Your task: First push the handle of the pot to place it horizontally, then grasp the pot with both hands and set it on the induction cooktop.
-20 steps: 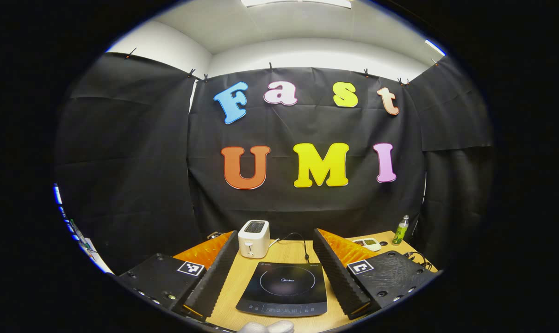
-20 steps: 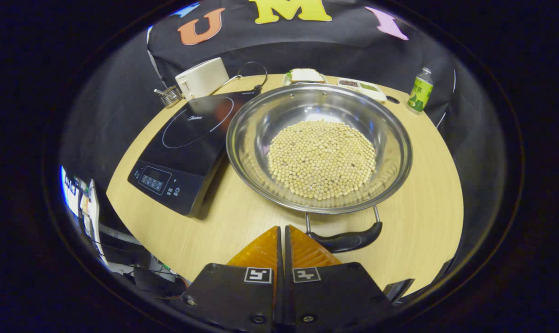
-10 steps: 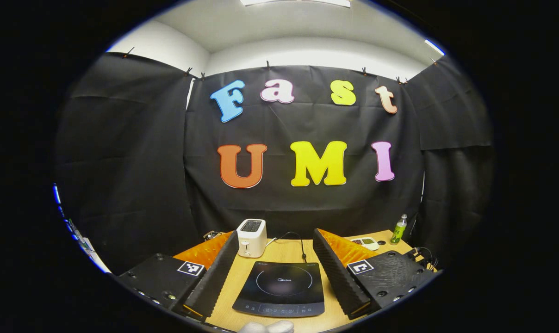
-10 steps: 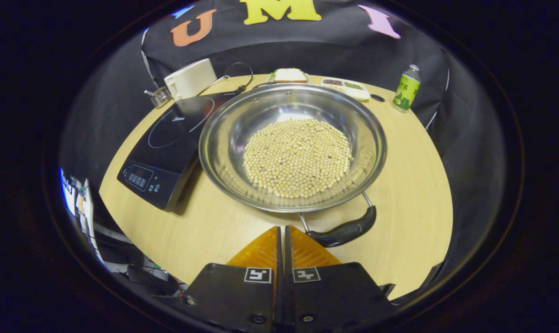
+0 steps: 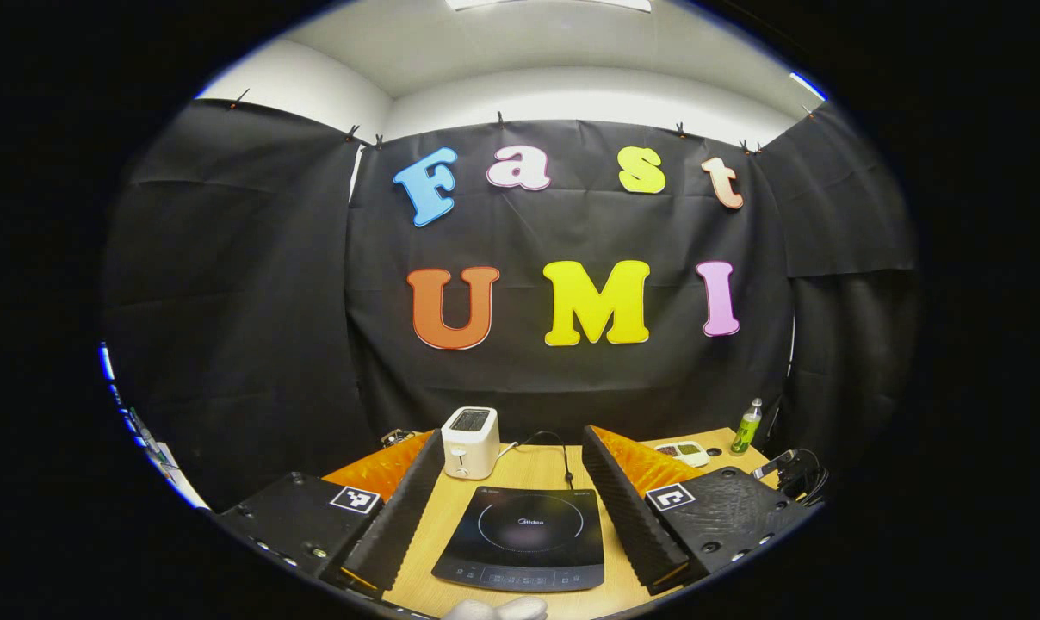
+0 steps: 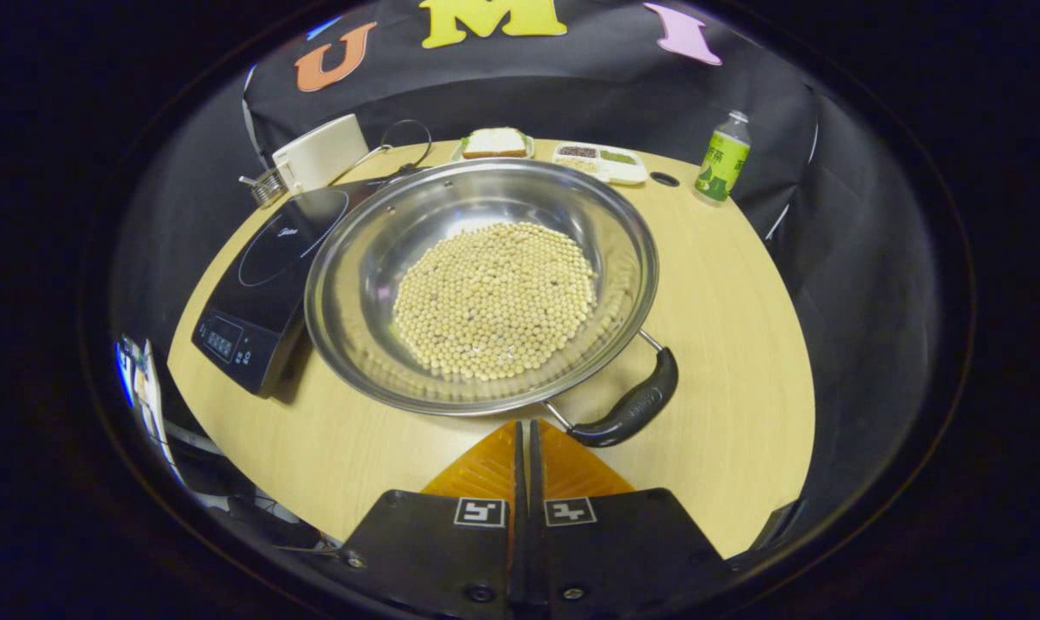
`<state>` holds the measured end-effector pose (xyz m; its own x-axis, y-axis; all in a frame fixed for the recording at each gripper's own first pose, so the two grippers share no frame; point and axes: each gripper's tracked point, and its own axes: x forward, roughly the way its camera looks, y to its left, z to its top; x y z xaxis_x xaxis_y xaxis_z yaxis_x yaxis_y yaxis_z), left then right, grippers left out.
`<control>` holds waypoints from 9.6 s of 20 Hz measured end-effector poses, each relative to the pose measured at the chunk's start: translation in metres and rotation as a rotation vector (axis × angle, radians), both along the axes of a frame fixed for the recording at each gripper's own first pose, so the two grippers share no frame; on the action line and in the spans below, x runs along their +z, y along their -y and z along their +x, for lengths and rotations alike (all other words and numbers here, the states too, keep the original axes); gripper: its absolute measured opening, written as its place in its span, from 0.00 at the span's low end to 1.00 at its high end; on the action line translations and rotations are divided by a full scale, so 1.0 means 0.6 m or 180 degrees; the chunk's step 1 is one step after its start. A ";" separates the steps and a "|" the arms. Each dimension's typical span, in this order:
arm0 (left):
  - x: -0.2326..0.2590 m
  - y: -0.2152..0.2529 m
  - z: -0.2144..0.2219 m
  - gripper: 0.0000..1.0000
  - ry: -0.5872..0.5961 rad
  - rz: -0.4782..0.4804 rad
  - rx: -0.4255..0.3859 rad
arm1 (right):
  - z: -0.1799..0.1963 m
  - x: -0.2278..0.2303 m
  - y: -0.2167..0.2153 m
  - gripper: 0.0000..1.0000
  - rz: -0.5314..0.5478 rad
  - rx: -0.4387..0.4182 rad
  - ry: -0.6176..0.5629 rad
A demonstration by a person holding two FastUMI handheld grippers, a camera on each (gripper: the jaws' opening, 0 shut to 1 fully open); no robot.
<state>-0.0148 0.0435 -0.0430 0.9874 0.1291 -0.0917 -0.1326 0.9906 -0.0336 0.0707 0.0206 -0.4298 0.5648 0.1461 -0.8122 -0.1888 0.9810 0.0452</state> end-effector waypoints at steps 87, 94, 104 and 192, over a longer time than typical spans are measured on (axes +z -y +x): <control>-0.609 0.349 0.273 0.97 -0.1987 -0.0358 -0.0443 | 0.281 0.031 0.187 0.85 0.0128 -0.0186 0.0543; -0.630 0.351 0.273 0.97 -0.2143 -0.0243 -0.0380 | 0.279 0.001 0.186 0.73 0.0150 -0.0280 0.0309; -0.621 0.340 0.280 0.78 -0.2208 -0.0147 -0.0410 | 0.259 0.001 0.184 0.57 0.0287 -0.0460 0.0029; -0.596 -0.195 0.279 0.52 -0.1981 -0.0290 -0.0601 | 0.219 0.111 -0.383 0.56 0.0410 -0.0474 0.0258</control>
